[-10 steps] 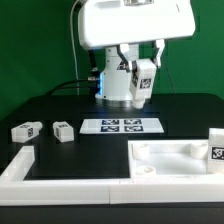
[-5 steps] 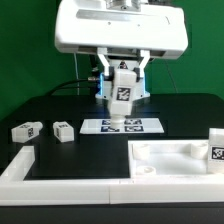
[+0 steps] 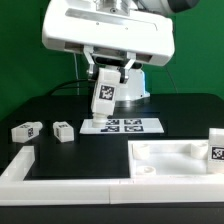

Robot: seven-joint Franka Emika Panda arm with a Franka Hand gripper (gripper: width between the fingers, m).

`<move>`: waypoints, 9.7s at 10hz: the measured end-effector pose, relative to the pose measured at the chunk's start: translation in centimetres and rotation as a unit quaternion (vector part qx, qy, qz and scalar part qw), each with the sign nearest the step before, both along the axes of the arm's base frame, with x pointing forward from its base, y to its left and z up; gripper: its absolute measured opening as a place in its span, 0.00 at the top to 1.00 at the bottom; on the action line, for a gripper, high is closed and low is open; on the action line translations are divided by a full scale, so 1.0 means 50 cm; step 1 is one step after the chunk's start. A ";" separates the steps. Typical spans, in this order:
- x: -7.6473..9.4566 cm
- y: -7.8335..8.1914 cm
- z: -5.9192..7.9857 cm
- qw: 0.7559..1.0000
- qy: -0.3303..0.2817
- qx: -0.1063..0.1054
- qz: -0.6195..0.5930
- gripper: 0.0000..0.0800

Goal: Assemble square table

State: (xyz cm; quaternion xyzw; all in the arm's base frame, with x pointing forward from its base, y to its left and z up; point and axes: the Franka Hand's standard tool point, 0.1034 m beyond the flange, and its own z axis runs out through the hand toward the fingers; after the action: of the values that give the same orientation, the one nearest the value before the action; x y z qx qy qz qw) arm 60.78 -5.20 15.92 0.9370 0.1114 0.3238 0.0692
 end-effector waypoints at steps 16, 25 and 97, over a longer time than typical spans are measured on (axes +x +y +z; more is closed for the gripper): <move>0.011 0.100 -0.104 0.986 0.108 0.121 0.045 0.64; 0.026 0.094 -0.115 0.991 0.062 0.114 0.024 0.64; 0.034 0.110 -0.179 0.923 0.290 0.176 -0.180 0.54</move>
Offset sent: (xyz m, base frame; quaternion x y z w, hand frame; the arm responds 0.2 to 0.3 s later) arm 0.0379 0.0839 0.0351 0.0827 0.0308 0.0803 0.9929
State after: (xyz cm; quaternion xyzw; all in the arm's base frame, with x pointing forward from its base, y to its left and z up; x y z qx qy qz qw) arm 62.47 0.30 6.97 0.9913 -0.1027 0.0344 -0.0753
